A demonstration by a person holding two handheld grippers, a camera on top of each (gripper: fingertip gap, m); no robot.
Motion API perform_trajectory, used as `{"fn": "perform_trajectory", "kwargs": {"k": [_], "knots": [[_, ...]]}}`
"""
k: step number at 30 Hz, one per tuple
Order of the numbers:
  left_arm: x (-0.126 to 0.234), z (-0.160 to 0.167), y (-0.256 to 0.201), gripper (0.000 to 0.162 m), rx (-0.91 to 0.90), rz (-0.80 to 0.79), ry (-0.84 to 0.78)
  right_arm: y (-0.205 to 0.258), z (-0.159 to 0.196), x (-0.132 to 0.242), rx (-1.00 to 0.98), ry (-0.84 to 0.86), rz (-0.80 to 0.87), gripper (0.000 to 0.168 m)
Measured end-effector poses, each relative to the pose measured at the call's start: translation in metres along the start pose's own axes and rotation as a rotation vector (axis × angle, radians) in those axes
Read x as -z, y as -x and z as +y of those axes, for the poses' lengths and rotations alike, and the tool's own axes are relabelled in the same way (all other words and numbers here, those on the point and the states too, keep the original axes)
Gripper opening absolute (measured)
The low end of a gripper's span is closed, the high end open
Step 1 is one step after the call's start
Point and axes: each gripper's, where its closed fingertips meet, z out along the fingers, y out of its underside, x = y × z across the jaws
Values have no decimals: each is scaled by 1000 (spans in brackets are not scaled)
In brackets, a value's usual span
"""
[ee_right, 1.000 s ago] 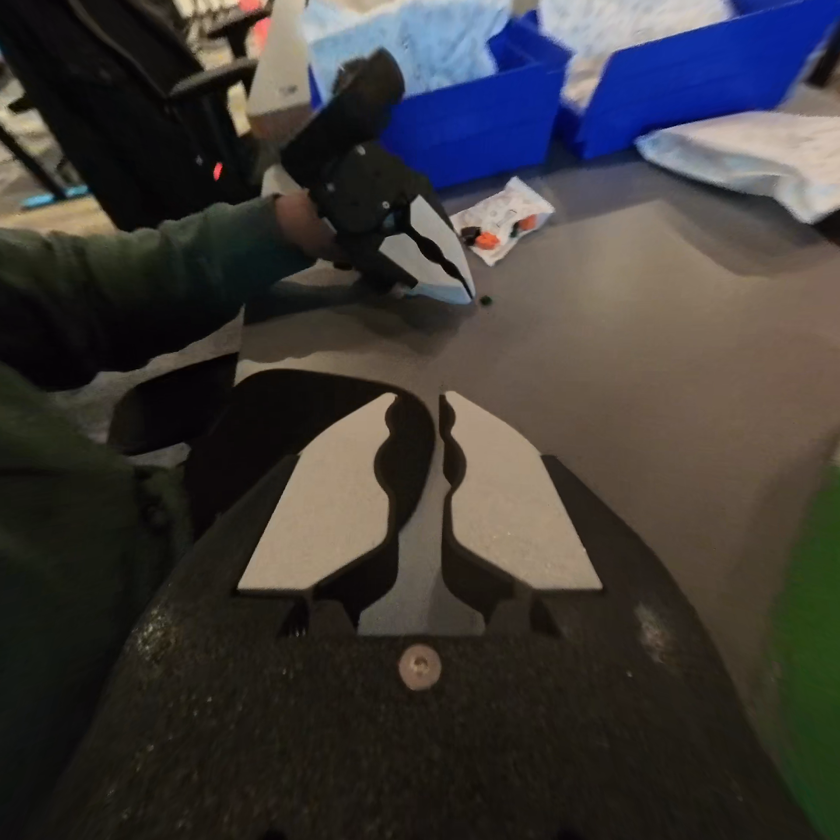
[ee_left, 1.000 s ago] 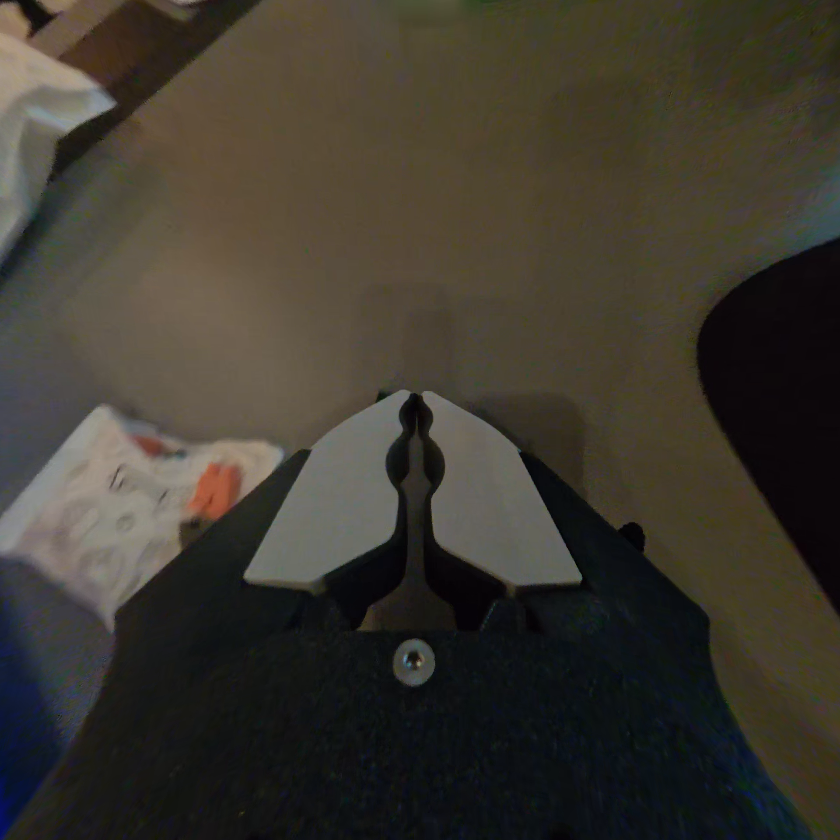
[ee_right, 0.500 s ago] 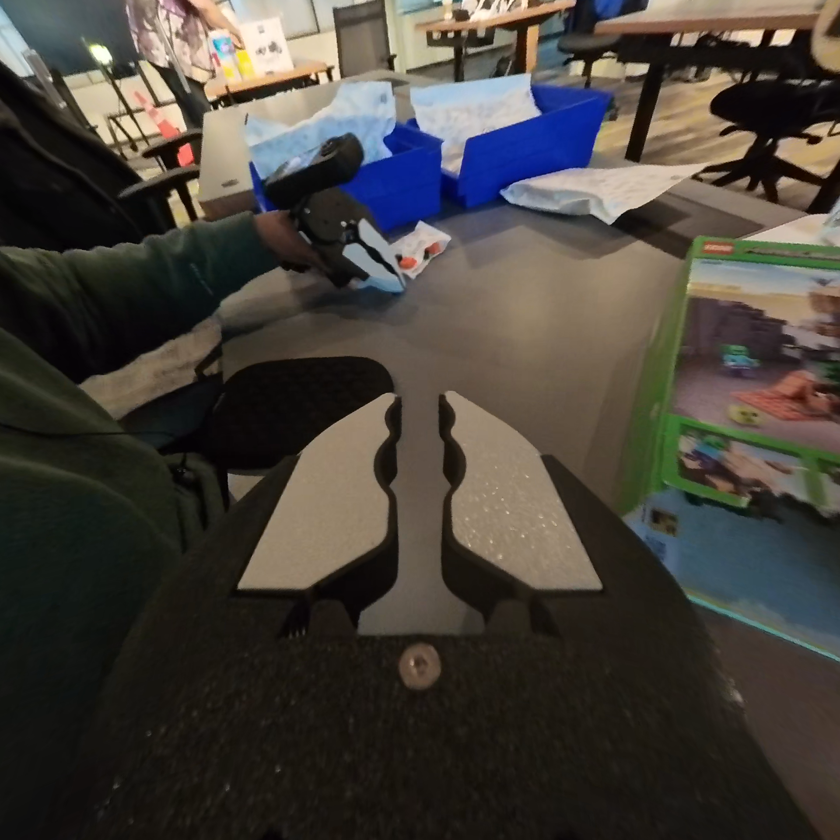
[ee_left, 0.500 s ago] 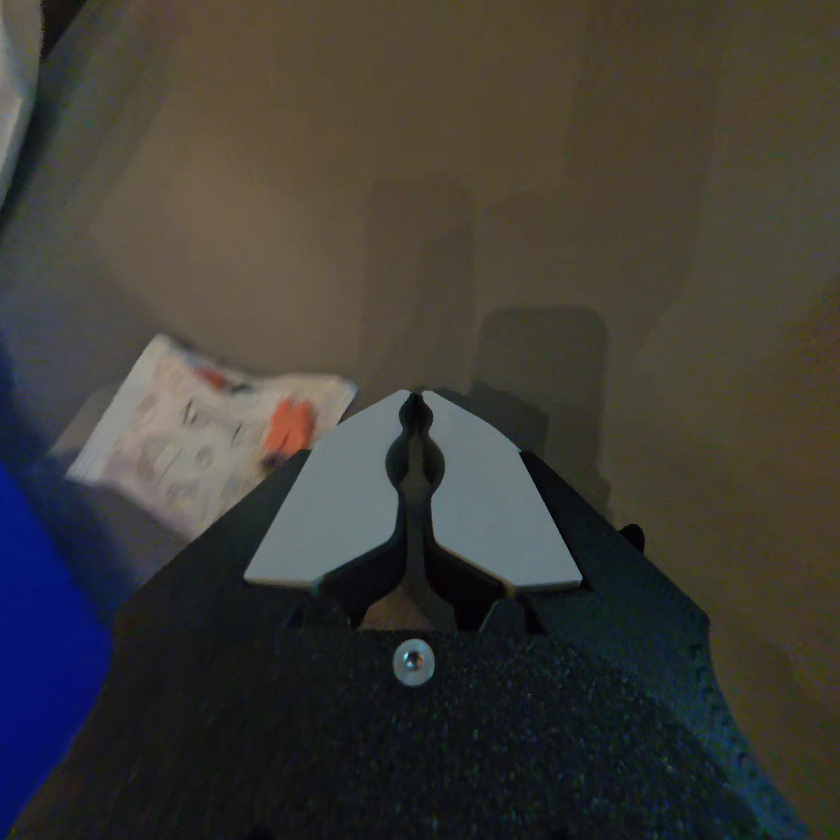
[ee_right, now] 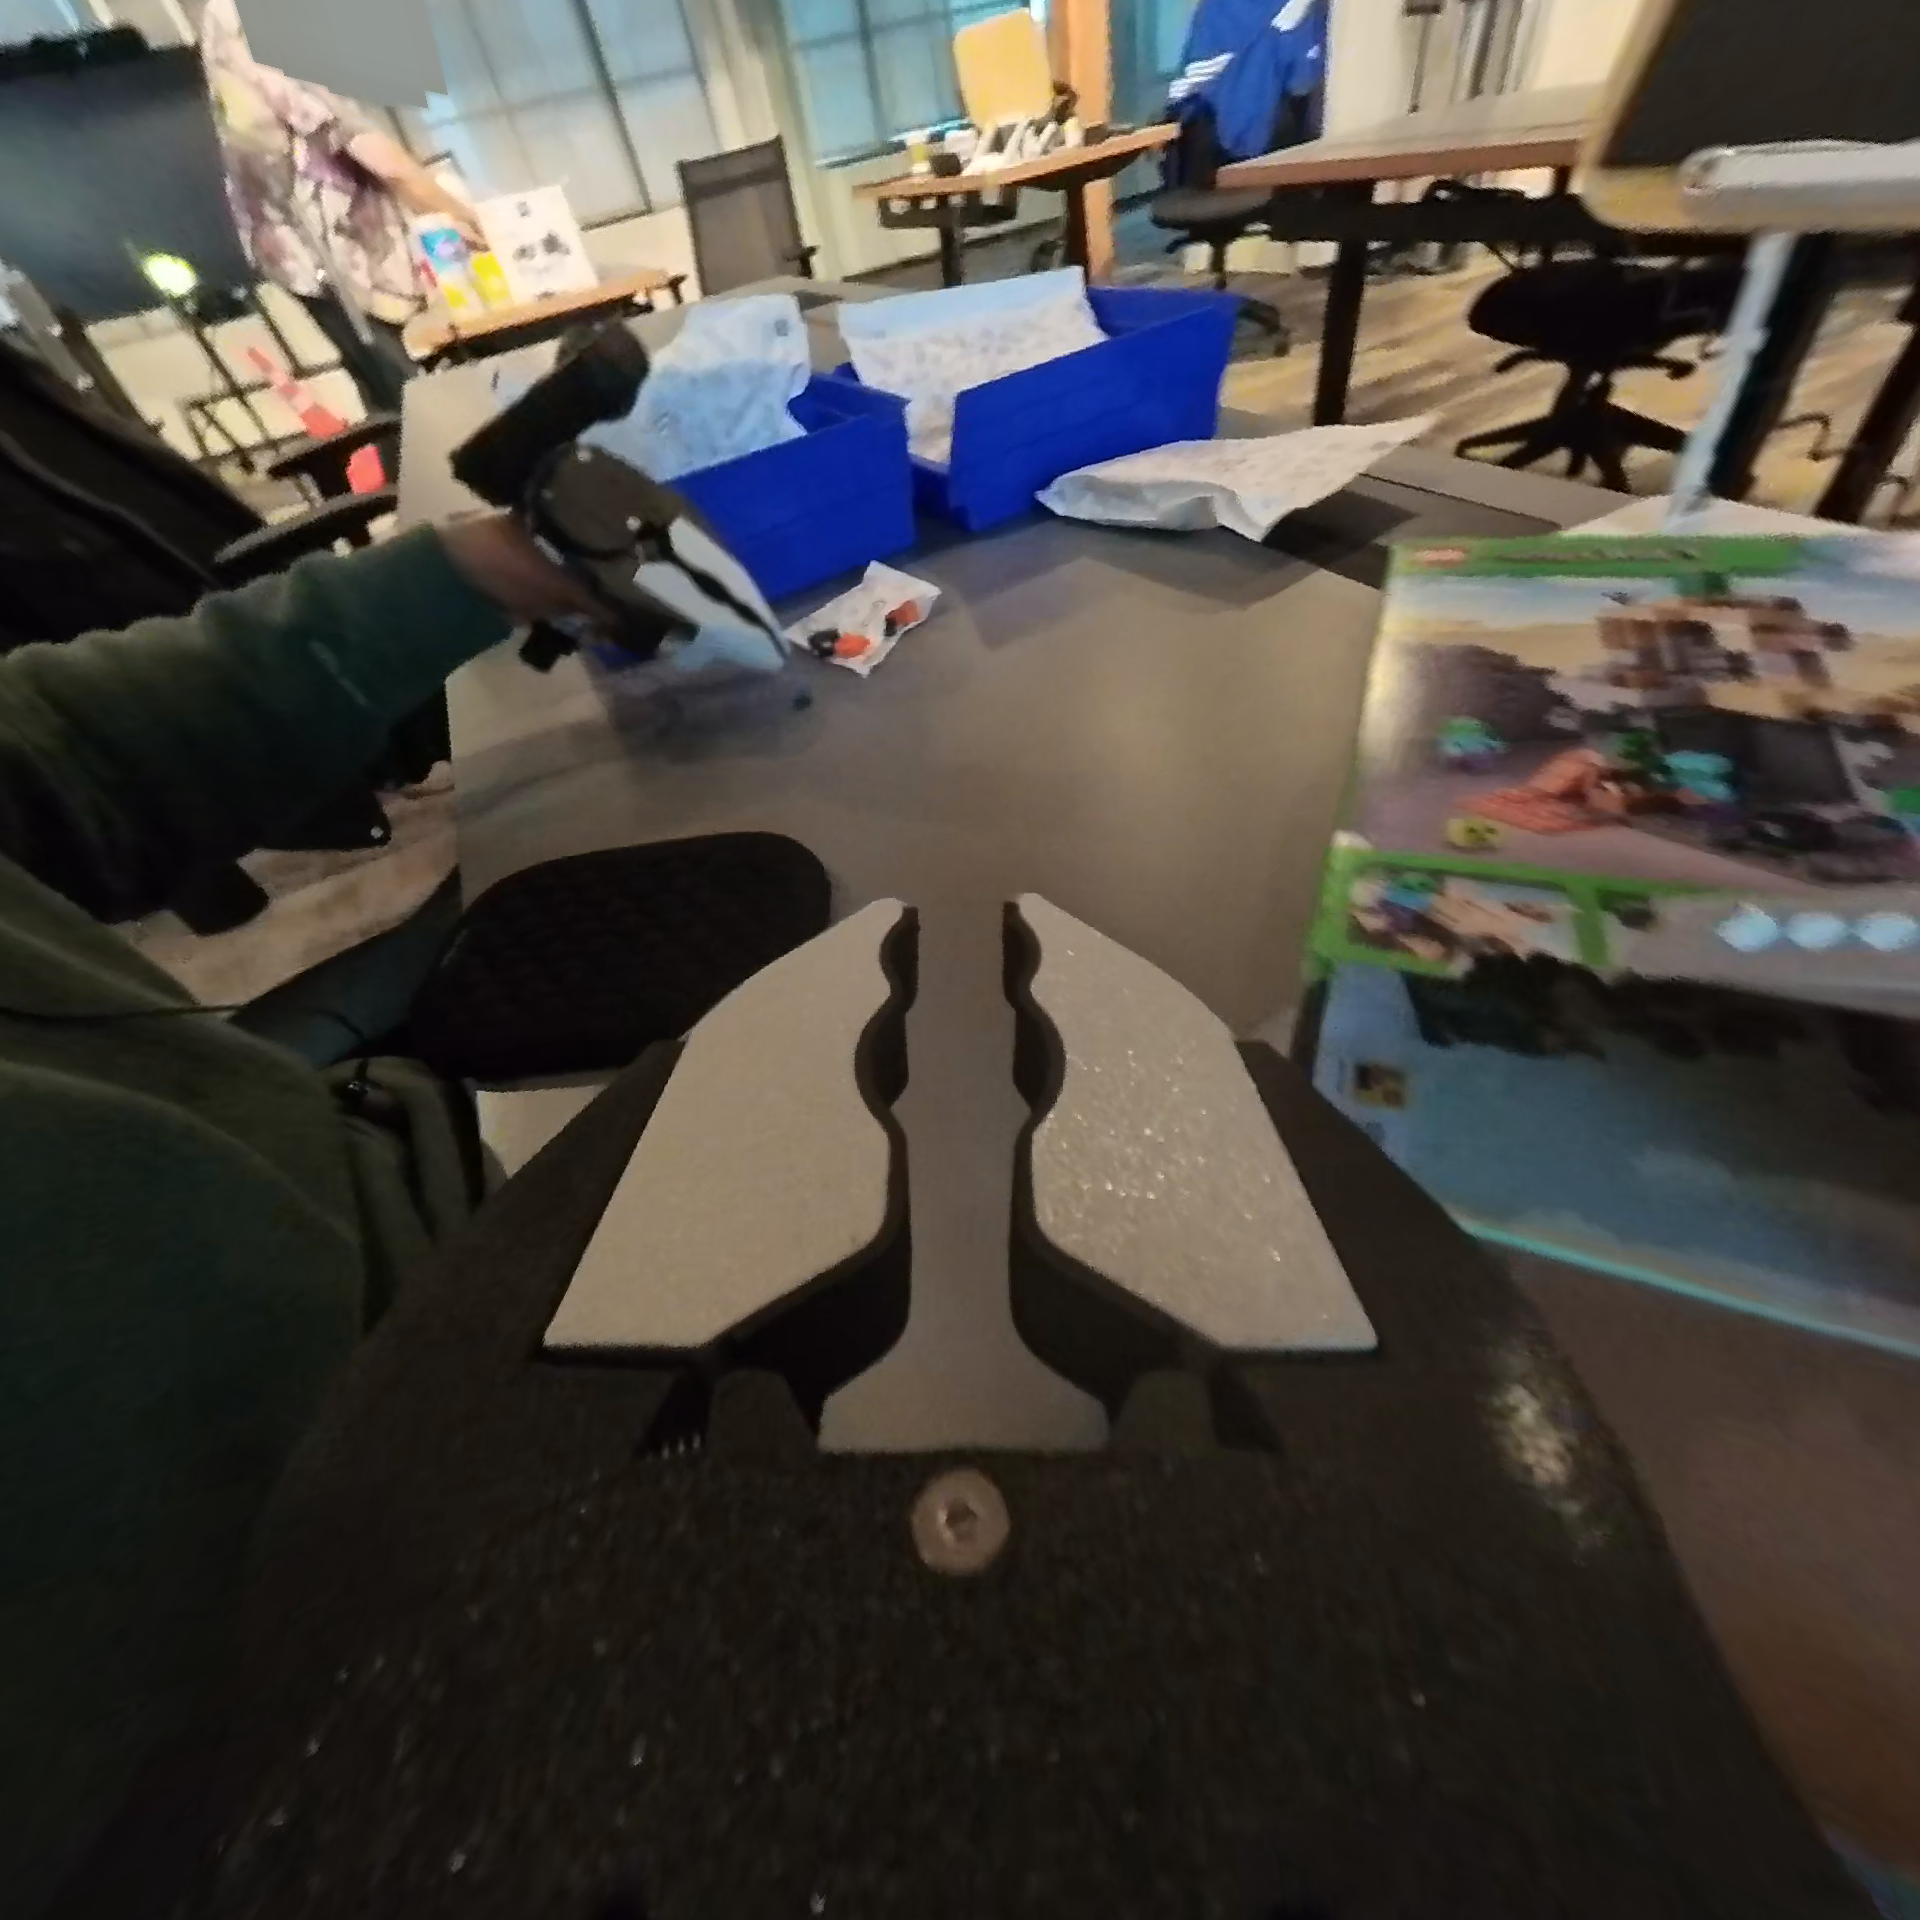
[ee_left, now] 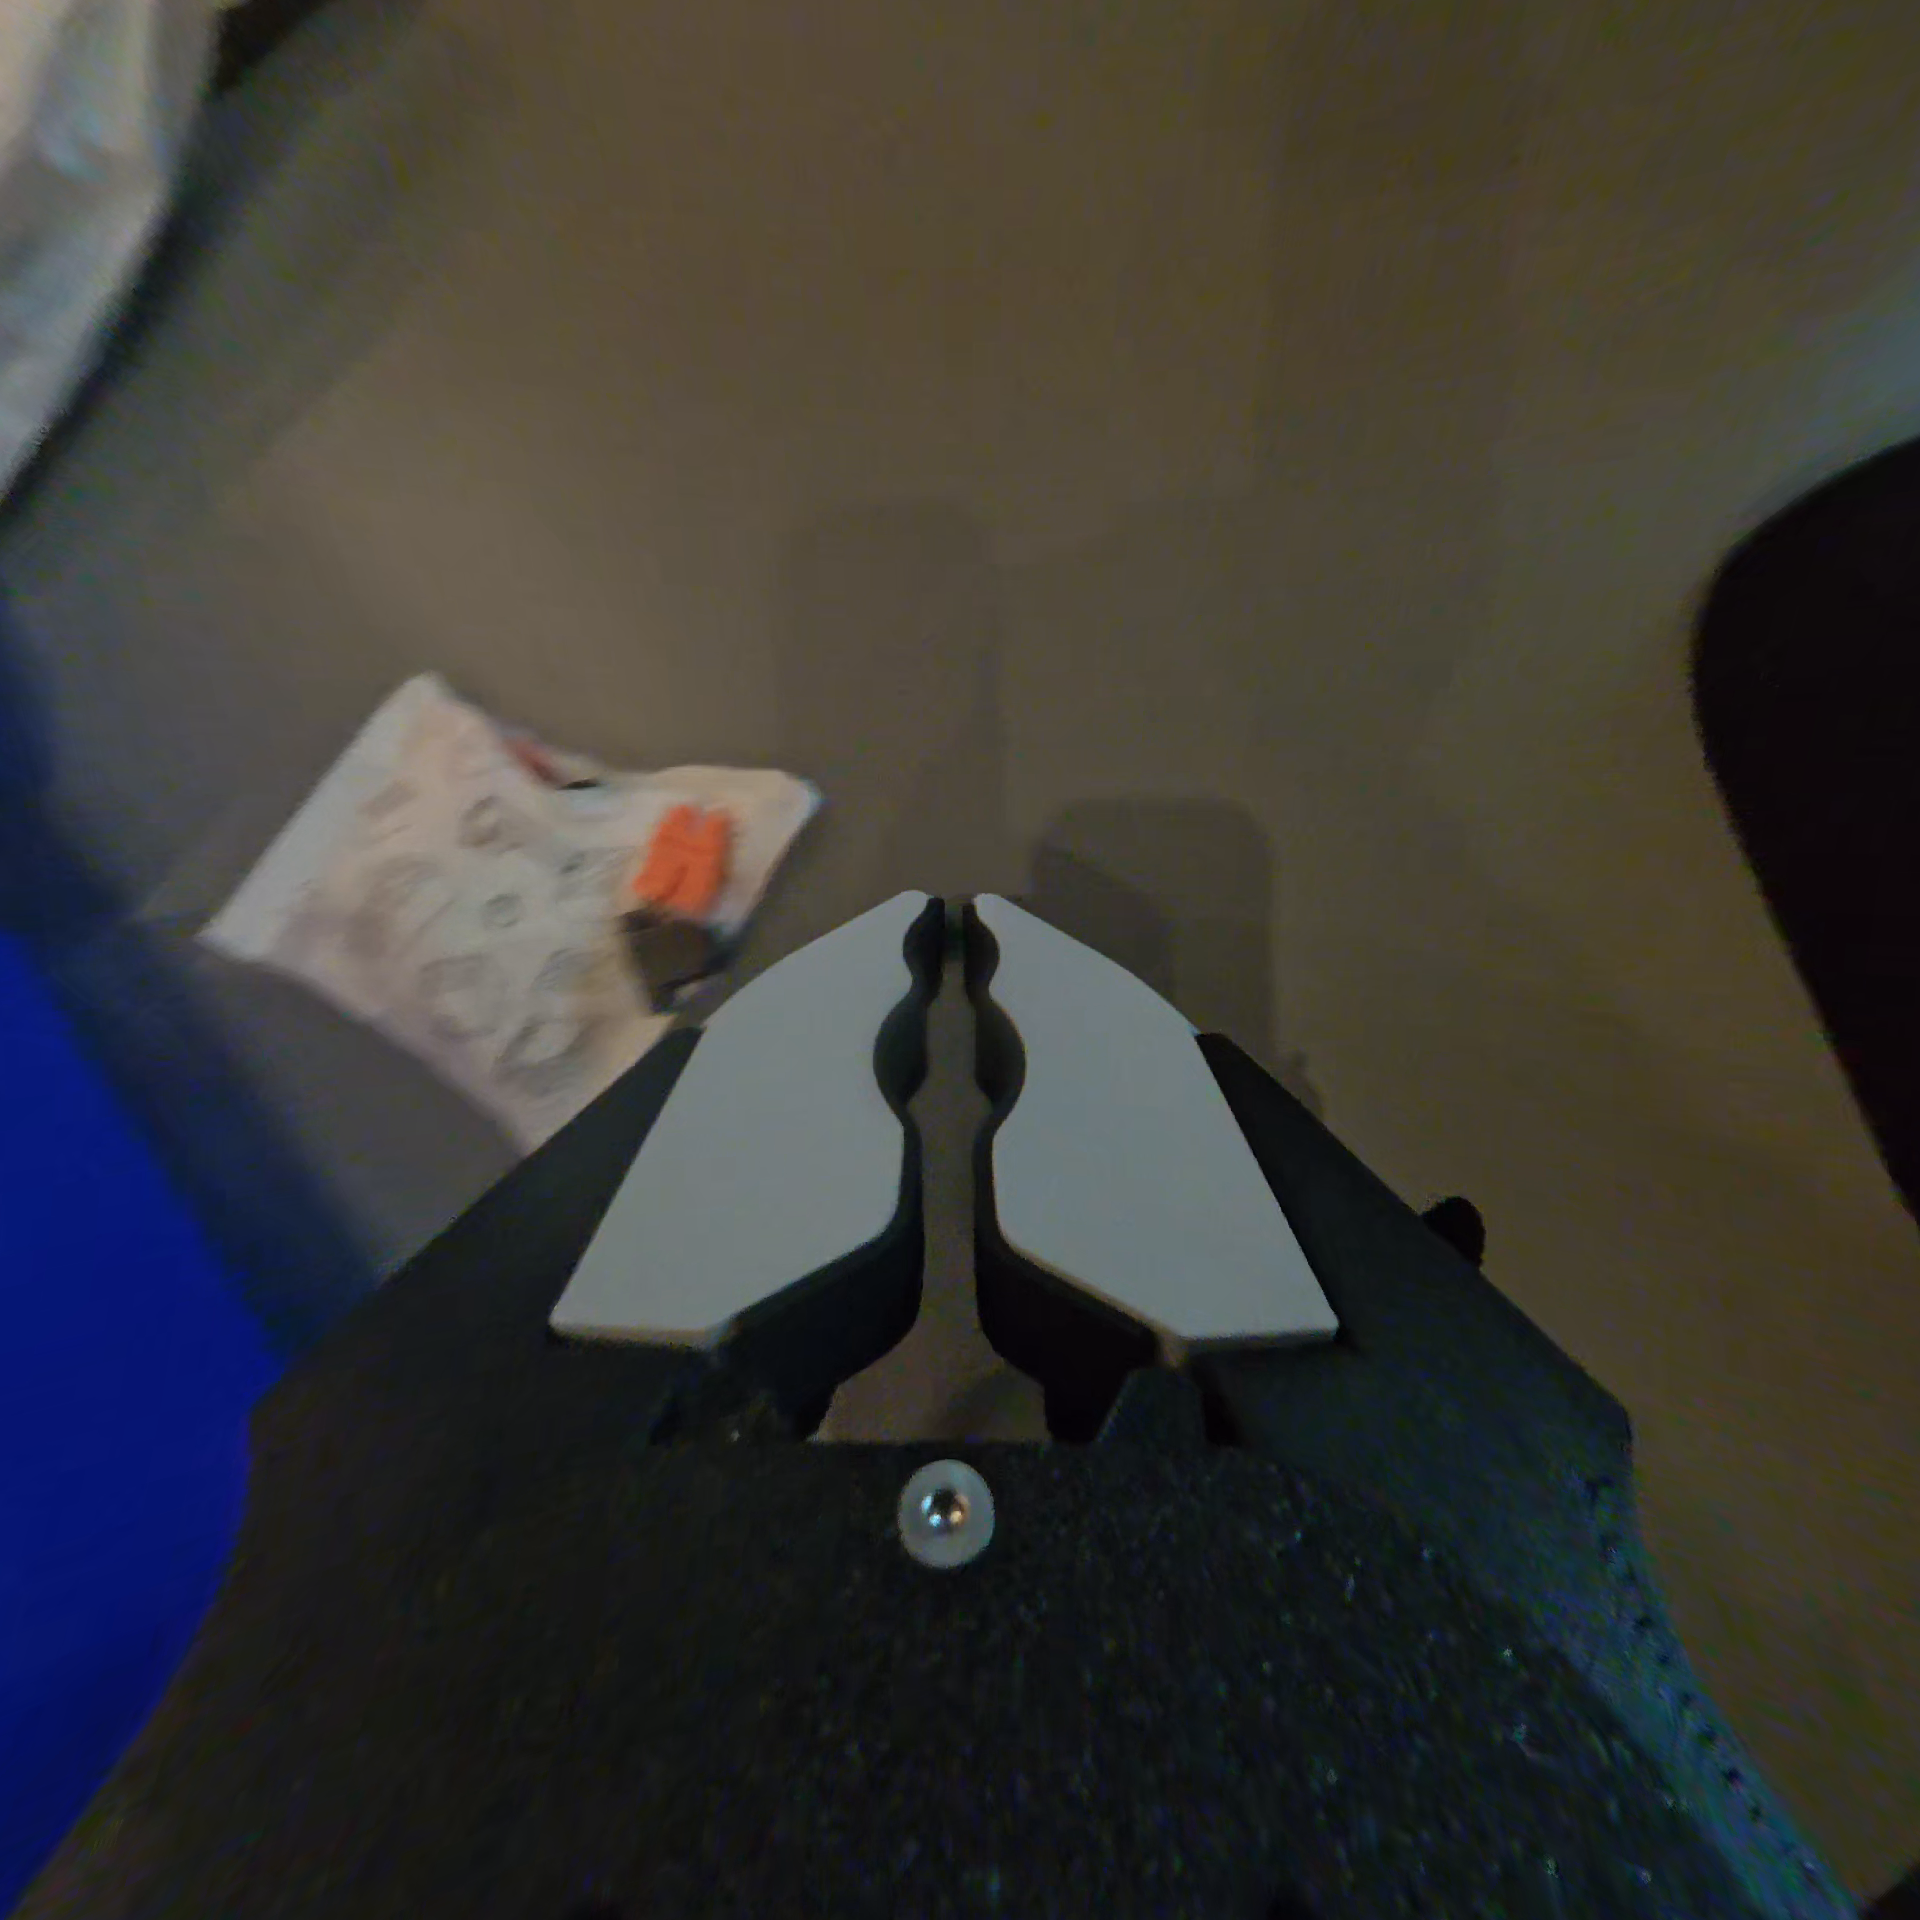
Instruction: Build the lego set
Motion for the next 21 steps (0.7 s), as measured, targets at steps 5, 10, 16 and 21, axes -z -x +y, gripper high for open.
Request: {"fn": "perform_trajectory", "kwargs": {"k": [5,10,16,21], "knots": [[-18,10,-3,7,16,-32,56,-10,5,18,-14,-10,54,15],[-21,16,9,7,54,-60,83,-16,9,34,-44,-34,85,15],[-18,24,27,4,28,-119,137,-21,10,43,-71,-59,98,15],[-7,4,33,9,25,-163,87,-25,10,46,-57,-60,114,15]]}}
